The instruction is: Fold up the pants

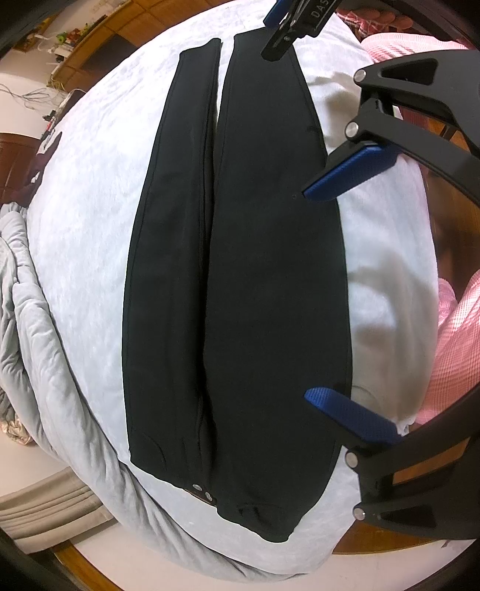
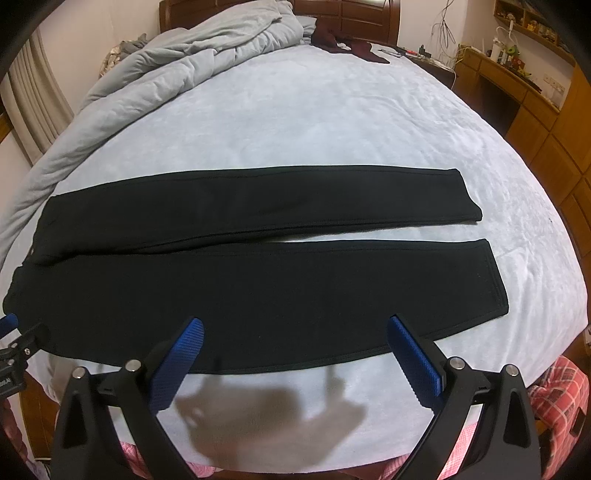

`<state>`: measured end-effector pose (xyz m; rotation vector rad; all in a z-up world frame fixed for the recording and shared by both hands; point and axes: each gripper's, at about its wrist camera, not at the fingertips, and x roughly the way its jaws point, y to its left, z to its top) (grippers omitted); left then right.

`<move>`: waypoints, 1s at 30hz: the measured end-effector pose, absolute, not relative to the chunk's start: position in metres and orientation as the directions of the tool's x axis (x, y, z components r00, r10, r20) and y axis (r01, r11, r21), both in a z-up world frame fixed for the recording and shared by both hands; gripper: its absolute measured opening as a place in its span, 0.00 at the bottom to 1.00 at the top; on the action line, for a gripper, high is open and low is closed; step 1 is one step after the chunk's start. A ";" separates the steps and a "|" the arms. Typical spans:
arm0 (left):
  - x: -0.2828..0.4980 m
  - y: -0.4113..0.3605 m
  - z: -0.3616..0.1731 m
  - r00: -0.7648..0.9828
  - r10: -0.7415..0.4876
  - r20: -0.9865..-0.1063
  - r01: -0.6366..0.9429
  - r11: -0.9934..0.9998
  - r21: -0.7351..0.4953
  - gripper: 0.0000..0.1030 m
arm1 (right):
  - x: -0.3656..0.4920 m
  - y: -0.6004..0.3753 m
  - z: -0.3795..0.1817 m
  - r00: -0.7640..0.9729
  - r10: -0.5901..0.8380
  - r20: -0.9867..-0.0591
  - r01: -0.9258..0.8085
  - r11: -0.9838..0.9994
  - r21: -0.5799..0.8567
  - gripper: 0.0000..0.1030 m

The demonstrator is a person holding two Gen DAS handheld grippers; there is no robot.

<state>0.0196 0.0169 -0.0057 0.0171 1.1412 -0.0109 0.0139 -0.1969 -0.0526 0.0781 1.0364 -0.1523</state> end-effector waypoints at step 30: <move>0.052 0.006 -0.016 0.388 -0.003 -0.921 0.027 1.000 0.008 0.97 | 0.044 -0.242 -0.057 0.493 -0.030 -0.870 0.167 0.984 0.061 0.96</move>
